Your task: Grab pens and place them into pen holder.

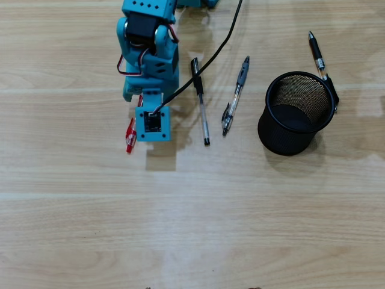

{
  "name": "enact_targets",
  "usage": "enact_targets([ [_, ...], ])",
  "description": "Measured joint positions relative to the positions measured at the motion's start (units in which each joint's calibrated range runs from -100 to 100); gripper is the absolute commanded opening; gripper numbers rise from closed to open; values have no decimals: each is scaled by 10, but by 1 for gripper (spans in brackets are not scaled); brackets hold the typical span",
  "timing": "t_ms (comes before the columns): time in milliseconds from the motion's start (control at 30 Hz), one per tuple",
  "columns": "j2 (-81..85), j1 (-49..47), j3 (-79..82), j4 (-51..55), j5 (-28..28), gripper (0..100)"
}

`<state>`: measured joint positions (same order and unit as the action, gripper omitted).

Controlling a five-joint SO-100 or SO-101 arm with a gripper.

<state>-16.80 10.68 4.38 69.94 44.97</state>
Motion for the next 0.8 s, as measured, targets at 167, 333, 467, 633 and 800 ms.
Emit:
enact_targets([
  [167, -50, 40, -5, -4, -1, 28],
  [333, -81, 45, -32, -9, -1, 19],
  [467, -90, 52, -34, -10, 12, 1],
  [633, -92, 52, -52, -11, 37, 2],
  [800, -70, 45, -97, -7, 11, 2],
])
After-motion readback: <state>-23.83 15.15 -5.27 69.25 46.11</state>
